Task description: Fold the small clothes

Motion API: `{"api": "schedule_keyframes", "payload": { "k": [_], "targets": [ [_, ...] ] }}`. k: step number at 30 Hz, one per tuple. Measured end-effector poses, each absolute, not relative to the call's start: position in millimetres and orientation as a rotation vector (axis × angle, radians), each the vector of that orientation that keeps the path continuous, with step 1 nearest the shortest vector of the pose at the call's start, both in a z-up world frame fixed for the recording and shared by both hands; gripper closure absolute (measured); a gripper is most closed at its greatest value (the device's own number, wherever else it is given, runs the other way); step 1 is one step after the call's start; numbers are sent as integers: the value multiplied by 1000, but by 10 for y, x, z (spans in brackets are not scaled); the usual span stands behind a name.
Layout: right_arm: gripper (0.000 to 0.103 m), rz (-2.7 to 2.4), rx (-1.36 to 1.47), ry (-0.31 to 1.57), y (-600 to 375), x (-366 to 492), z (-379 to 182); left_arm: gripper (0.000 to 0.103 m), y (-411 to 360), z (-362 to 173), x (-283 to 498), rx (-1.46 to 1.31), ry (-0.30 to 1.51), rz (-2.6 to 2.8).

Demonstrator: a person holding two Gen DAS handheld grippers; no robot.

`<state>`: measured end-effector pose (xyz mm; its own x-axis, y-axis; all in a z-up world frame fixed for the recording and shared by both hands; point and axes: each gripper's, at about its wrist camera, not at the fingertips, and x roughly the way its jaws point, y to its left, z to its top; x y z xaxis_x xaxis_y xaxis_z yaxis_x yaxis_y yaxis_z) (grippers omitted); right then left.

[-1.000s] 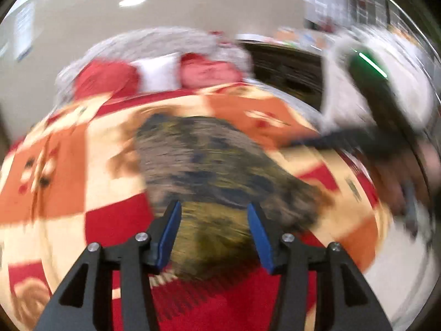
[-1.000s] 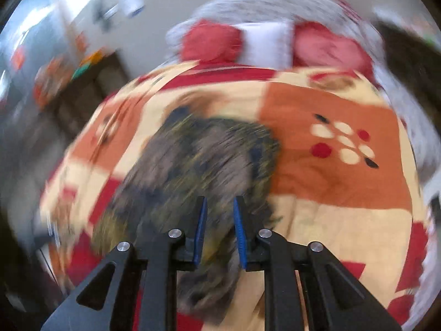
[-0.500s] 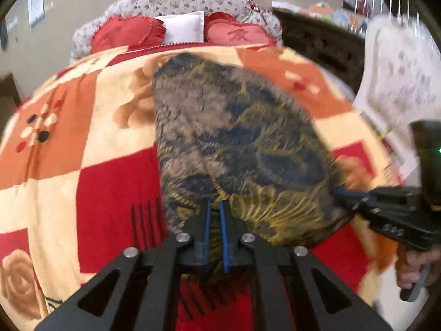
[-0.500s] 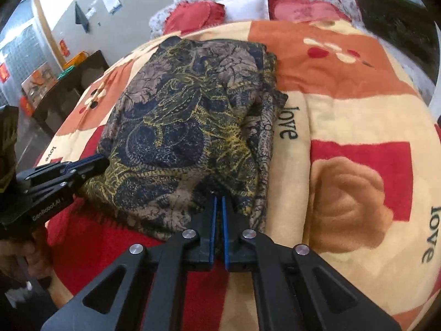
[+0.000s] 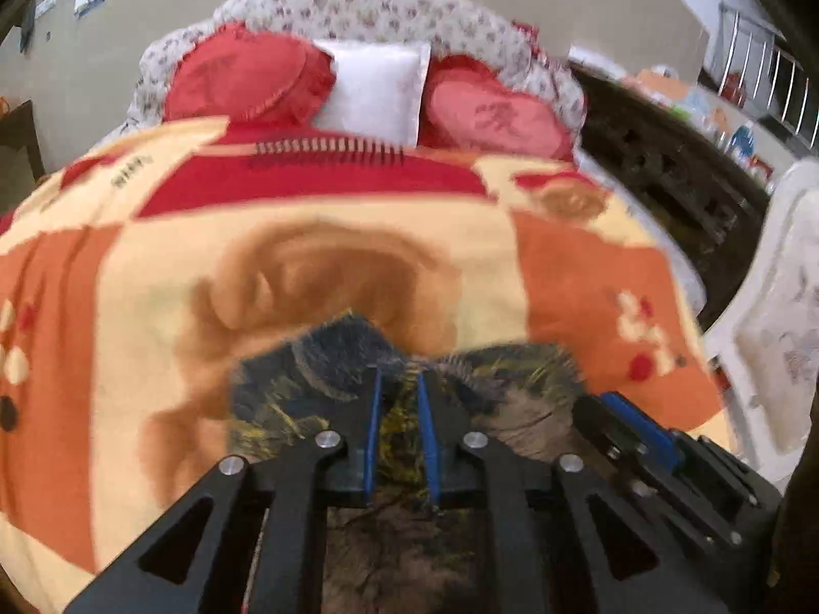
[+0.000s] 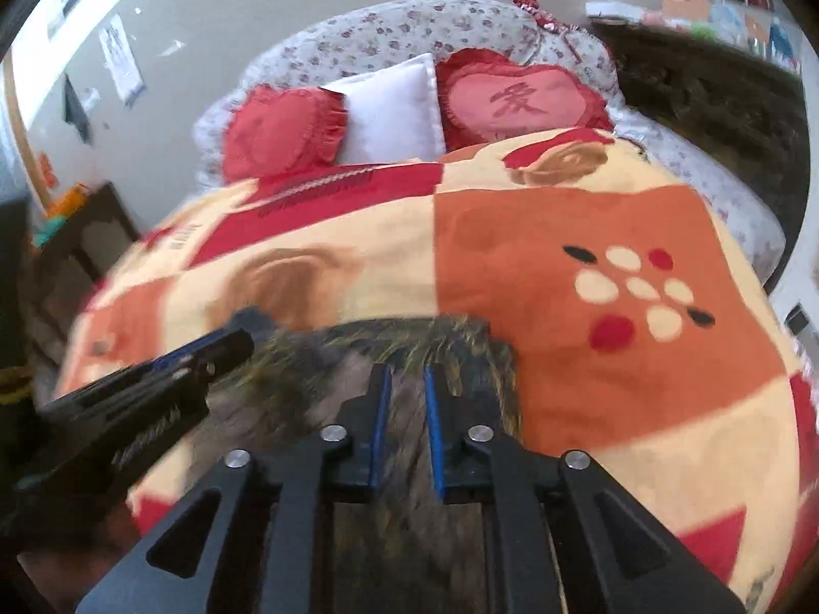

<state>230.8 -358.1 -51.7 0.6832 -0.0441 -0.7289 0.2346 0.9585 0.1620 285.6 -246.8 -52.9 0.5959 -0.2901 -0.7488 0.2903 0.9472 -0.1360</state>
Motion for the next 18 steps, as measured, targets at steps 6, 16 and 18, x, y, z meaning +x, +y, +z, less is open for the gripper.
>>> {"api": "schedule_keyframes", "payload": {
  "k": [6,16,18],
  "targets": [
    [81,-146,289,816,-3676,2315,-938,88,-2501,-888,2840,24,848,-327],
    [75,-124,282,845,-3708,2127,-693,28,-2113,-343,2674,0,886,-447],
    [75,-84,252,798,-3641,1849,-520,12,-1745,-216,2462,-27,805,-437]
  ]
}}
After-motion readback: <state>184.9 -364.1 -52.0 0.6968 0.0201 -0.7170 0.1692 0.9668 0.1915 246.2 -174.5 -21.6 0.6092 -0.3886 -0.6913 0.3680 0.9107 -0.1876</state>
